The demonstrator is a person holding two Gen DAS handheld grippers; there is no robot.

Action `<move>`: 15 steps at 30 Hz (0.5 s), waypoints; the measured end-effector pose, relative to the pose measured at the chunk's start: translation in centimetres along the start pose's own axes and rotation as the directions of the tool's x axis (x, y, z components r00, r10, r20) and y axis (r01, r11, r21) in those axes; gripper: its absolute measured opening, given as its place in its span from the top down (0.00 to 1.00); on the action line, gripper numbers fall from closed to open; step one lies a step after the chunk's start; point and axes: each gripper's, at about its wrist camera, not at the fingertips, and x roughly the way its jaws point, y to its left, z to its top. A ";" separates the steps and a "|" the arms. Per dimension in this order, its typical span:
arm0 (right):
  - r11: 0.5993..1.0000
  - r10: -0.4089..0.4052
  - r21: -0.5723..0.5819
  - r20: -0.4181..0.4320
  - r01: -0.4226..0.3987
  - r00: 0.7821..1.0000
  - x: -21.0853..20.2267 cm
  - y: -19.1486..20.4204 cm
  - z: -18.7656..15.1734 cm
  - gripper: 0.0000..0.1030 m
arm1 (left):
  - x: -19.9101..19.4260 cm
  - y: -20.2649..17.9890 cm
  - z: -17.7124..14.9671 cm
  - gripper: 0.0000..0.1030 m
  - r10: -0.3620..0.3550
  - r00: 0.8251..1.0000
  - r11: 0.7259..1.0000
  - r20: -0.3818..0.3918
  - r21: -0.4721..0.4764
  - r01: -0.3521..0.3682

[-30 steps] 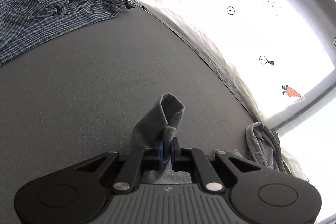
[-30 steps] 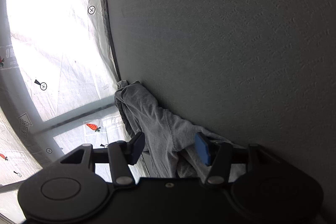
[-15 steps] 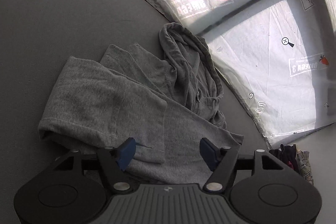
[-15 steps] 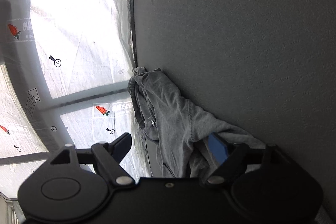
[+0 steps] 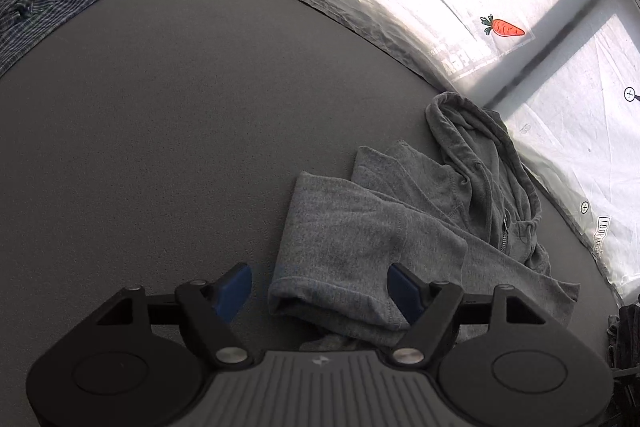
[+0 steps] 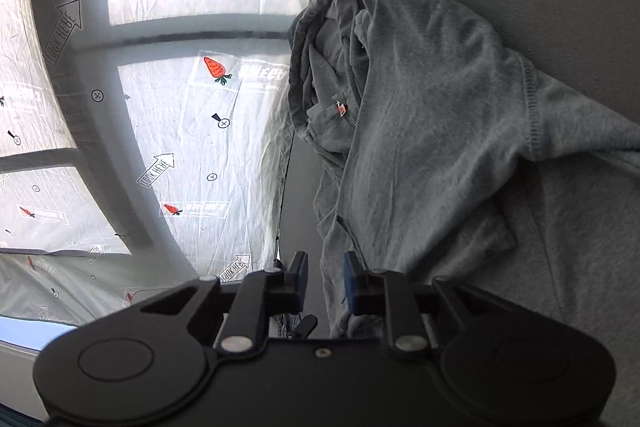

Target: Fold clothes

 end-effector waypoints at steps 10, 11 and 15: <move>0.986 -0.166 -0.043 -0.167 0.161 0.972 9.5 0.6 -1.1 0.75 | 1.3 0.3 -0.9 0.23 0.018 0.999 0.999 -0.035 0.035 -0.017; 0.984 -0.180 -0.045 -0.165 0.174 0.970 9.9 0.5 -1.1 0.72 | 1.3 0.2 -1.0 0.22 0.017 0.999 0.999 -0.035 0.039 -0.015; 0.977 -0.213 -0.055 -0.149 0.207 0.966 11.0 0.6 -1.3 0.70 | 1.5 0.0 -1.1 0.18 0.013 0.999 0.998 -0.036 0.058 -0.011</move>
